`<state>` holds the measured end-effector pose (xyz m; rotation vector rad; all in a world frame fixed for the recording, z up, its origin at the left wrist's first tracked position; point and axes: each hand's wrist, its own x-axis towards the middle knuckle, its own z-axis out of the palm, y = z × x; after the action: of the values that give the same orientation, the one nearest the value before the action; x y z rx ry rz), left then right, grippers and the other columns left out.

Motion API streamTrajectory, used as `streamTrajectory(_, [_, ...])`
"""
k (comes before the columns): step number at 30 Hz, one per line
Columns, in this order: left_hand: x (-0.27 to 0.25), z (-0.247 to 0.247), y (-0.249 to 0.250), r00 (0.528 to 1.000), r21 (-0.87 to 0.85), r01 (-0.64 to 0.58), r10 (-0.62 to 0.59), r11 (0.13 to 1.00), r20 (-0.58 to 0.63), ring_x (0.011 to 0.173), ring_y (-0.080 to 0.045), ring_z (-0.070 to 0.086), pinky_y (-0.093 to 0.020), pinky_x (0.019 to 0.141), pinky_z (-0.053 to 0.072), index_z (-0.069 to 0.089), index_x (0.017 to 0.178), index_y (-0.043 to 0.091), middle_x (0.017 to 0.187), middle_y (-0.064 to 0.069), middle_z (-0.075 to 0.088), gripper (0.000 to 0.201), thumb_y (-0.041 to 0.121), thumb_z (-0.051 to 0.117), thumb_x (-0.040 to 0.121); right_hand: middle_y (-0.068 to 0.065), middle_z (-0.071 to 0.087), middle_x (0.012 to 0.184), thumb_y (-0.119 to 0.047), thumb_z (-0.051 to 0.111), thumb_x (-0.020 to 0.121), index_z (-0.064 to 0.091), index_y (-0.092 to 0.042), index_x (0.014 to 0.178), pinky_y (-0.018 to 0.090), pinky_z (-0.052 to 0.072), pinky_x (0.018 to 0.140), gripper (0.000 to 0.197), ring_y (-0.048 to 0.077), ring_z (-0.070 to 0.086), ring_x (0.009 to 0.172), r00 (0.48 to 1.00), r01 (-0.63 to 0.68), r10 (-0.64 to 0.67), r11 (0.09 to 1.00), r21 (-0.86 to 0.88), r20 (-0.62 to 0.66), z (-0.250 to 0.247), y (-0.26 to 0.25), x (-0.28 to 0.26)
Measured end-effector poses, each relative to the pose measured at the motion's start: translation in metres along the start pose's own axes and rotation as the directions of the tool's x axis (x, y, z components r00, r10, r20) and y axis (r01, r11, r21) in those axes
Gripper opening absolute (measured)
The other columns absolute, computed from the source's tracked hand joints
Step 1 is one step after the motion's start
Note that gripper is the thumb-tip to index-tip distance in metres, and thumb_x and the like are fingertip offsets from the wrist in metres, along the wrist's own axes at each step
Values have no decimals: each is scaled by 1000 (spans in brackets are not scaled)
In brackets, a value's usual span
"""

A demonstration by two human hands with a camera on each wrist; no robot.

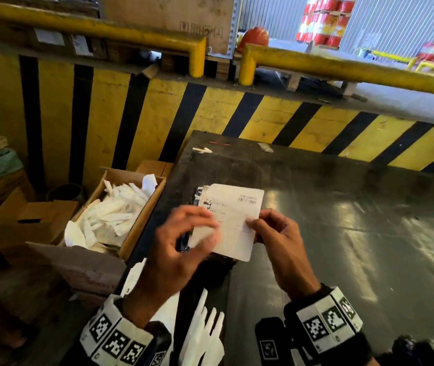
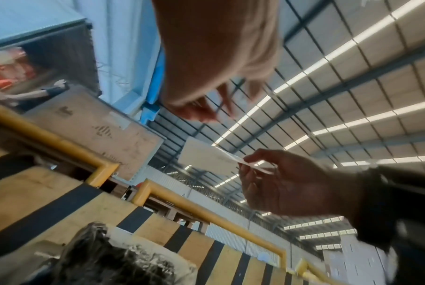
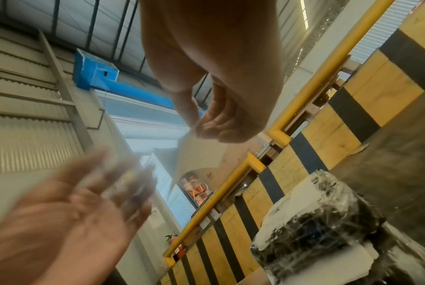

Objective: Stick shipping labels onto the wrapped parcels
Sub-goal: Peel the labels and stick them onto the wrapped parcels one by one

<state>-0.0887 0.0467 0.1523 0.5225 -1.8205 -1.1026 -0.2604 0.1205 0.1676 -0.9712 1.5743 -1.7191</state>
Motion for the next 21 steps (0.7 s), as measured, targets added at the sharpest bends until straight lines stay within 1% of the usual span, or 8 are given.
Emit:
streamTrajectory(2, [14, -2, -7, 952, 0, 191, -185, 982, -243, 95, -5, 63, -9, 75, 49, 65, 99, 25, 100, 11, 67, 22, 37, 69, 81, 7, 74, 97, -4, 56, 88, 67, -10, 84, 39, 55, 77, 13, 26, 69, 88, 998, -27, 25, 999, 33, 64, -6, 1, 3])
streamTrajectory(5, [24, -1, -26, 888, -199, 424, -449, 884, -103, 80, -13, 71, -18, 66, 54, 69, 87, 12, 83, 2, 75, 7, 18, 68, 83, 12, 72, 97, -7, 59, 86, 67, -10, 81, 46, 53, 81, 10, 36, 65, 90, 987, -90, 89, 996, 2, 135, -11, 9, 3])
streamTrajectory(7, [24, 2, -44, 871, -213, 459, -484, 862, -83, 72, -18, 71, -25, 63, 55, 70, 78, 5, 78, -5, 75, 8, 12, 70, 81, 11, 73, 93, -11, 60, 87, 67, -7, 84, 34, 53, 72, 8, 27, 64, 74, 980, -137, 145, 988, -65, 135, -13, 21, 6])
streamTrajectory(8, [23, 3, -51, 863, -201, 473, -497, 858, -93, 67, -15, 70, -22, 58, 52, 70, 76, 4, 75, -7, 75, 8, 10, 71, 80, 9, 74, 90, -12, 60, 87, 68, -6, 85, 28, 52, 67, 10, 19, 62, 69, 978, -161, 171, 983, -92, 121, -13, 28, 8])
streamTrajectory(10, [23, 8, -66, 829, -165, 533, -551, 830, -90, 59, -9, 67, -16, 50, 47, 70, 75, 4, 73, -6, 74, 8, 9, 71, 80, 5, 74, 81, -13, 61, 87, 69, -4, 87, 22, 49, 60, 12, 10, 58, 63, 969, -219, 231, 967, -133, 84, -14, 42, 16])
streamTrajectory(12, [30, 12, -79, 799, -142, 583, -596, 800, -78, 62, -9, 68, -18, 51, 48, 70, 75, 5, 73, -5, 74, 7, 10, 71, 80, 0, 69, 68, -12, 62, 87, 69, 0, 86, 19, 46, 56, 13, 7, 54, 56, 955, -281, 293, 948, -152, 57, -14, 53, 29])
streamTrajectory(15, [49, 14, -94, 794, -90, 595, -602, 799, -84, 64, -13, 69, -26, 59, 52, 71, 71, 9, 69, -2, 74, 8, 10, 72, 79, 1, 65, 65, -11, 62, 88, 69, 1, 84, 21, 44, 54, 14, 11, 51, 57, 940, -327, 339, 928, -179, 43, -13, 59, 52])
streamTrajectory(21, [99, 21, -116, 803, 39, 588, -576, 808, -153, 66, -17, 68, -30, 64, 54, 68, 66, 13, 73, -7, 73, 13, 12, 74, 77, 26, 69, 93, -8, 59, 90, 65, 5, 89, 39, 55, 65, 14, 26, 61, 68, 942, -323, 336, 908, -269, 4, -6, 59, 104])
